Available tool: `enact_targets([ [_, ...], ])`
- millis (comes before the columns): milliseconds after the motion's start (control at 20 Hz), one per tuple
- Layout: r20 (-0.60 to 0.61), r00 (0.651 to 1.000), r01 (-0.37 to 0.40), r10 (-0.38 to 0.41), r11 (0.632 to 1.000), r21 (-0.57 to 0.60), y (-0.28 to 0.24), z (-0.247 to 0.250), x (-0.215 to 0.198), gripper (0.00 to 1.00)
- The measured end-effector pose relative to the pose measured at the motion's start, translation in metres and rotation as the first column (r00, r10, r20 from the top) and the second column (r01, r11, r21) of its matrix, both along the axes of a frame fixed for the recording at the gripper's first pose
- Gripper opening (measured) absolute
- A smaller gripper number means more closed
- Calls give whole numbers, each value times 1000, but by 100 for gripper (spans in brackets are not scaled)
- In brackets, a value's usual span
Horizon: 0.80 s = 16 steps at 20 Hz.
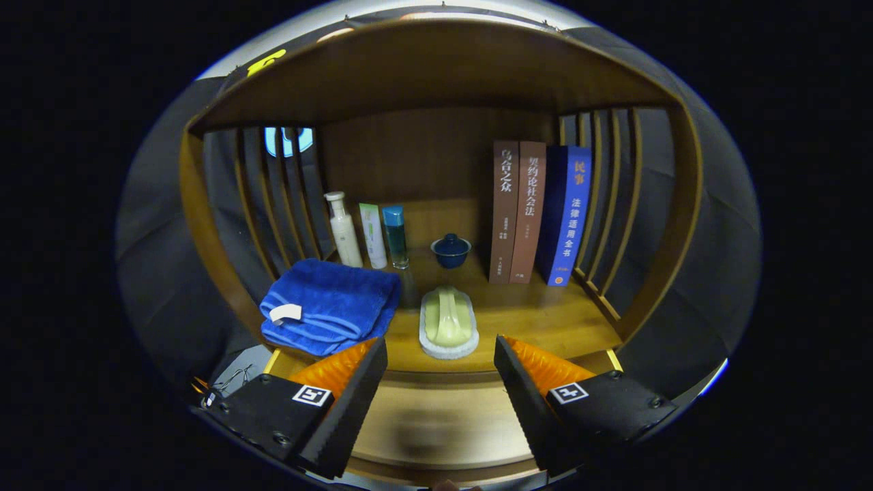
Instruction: Pull open the drawer, take out the items inside it, and place them on the countertop above the cabinet.
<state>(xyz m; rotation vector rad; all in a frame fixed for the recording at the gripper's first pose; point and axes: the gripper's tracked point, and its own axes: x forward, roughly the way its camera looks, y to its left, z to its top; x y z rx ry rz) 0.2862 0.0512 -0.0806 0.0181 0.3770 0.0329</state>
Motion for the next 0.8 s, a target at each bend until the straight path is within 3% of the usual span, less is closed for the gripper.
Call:
enact_targets([
  [350,114,994,-3,7,999,-33,-3,-22,-96,100],
  [500,189,982,-19,21,1000,-11,7,-24,-128,100],
  [800,277,960,-13,36,996,-85,10,-49,-179,100],
])
